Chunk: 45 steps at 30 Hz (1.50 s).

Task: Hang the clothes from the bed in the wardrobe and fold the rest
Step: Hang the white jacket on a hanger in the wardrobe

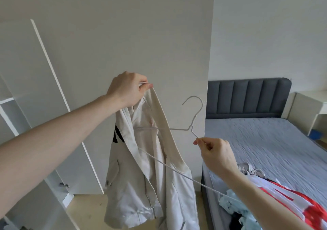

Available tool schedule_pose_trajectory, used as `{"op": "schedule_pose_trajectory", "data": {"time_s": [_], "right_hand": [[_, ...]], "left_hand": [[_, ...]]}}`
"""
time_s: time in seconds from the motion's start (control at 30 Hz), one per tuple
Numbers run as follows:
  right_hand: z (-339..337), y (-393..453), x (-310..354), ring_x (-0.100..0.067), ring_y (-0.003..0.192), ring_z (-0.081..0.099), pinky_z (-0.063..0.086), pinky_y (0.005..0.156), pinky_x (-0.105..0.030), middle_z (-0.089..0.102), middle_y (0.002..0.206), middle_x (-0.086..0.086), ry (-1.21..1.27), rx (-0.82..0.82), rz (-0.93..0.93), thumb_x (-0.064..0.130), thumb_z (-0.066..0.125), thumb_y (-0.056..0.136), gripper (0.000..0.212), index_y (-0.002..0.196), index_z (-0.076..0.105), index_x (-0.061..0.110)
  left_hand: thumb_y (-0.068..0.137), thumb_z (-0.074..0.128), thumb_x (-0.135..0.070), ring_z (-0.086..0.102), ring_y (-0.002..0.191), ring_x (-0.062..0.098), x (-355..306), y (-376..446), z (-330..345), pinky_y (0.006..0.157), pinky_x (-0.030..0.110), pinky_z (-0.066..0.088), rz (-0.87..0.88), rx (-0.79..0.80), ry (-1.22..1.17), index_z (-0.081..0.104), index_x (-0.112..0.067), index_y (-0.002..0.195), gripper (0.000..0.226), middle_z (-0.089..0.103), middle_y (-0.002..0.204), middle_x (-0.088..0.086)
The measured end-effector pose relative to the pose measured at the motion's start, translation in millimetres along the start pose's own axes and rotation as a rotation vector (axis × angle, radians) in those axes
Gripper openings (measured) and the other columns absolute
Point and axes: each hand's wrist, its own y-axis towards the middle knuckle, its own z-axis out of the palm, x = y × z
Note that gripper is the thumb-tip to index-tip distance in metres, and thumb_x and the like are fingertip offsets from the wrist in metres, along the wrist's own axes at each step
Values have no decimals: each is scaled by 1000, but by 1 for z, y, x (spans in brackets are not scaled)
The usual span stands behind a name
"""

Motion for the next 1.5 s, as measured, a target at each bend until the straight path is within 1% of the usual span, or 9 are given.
{"op": "schedule_pose_trajectory", "data": {"time_s": [0.23, 0.37, 0.5, 0.7, 0.9, 1.07, 1.17, 1.3, 1.5], "right_hand": [[32, -13, 14, -9, 39, 39, 27, 47, -25, 45, 41, 11, 181, 24, 184, 35, 58, 102, 27, 86, 80, 36], [19, -22, -6, -9, 40, 33, 26, 45, -25, 38, 41, 7, 204, 40, 213, 34, 59, 102, 25, 89, 80, 35], [9, -21, -17, -9, 39, 32, 25, 45, -25, 37, 42, 5, 172, 29, 207, 34, 60, 102, 25, 89, 81, 36], [48, -26, 10, -9, 42, 42, 31, 46, -28, 48, 42, 10, 134, 67, 173, 39, 60, 100, 24, 86, 80, 39], [76, -30, 18, -7, 42, 36, 30, 43, -14, 37, 46, 9, 512, 39, 374, 36, 61, 100, 29, 80, 81, 43], [72, -29, 24, 2, 56, 48, 35, 61, -19, 50, 48, 23, 779, -8, 499, 41, 65, 99, 23, 86, 83, 39], [61, -25, 20, 4, 54, 50, 37, 60, -18, 52, 51, 20, 802, -71, 399, 38, 68, 99, 22, 84, 84, 34], [53, -21, 26, 3, 56, 50, 38, 57, -8, 63, 59, 16, 781, -79, 126, 28, 70, 99, 22, 81, 83, 30], [46, -15, 28, 2, 56, 46, 34, 55, -13, 59, 58, 16, 796, -142, 1, 36, 67, 93, 22, 78, 82, 29]], "left_hand": [[96, 67, -40, 48, 59, 25, -23, 10, 6, 56, 33, 34, -29, 20, -105, 51, -19, 56, 47, 47, 51, -3], [97, 64, -42, 57, 75, 38, 15, 18, -3, 65, 36, 47, -143, -15, -10, 65, -10, 74, 40, 59, 63, 5], [98, 64, -43, 59, 80, 37, 39, 16, -3, 67, 33, 40, -202, -47, -12, 68, -14, 78, 36, 60, 70, 6], [98, 65, -39, 55, 67, 33, -1, 9, 3, 59, 34, 33, -69, -82, -142, 66, -8, 73, 39, 56, 57, 4], [99, 64, -38, 45, 45, 8, -35, -7, -20, 49, 19, 32, -66, -53, -274, 64, -11, 69, 39, 48, 42, -7], [99, 63, -39, 46, 51, 21, -42, -72, -19, 54, 34, 39, 42, 161, -247, 59, -17, 71, 36, 47, 49, 0], [101, 60, -41, 34, 47, 16, -33, -121, -6, 49, 30, 29, 55, 311, -250, 50, -22, 71, 36, 41, 48, -3], [105, 50, -45, 44, 55, 13, -30, -176, 12, 49, 23, 27, 74, 490, -225, 41, -29, 81, 30, 54, 63, -21], [103, 44, -57, 48, 64, 10, -39, -151, -13, 60, 34, 35, 269, 563, -23, 45, -32, 93, 27, 57, 71, -9]]}}
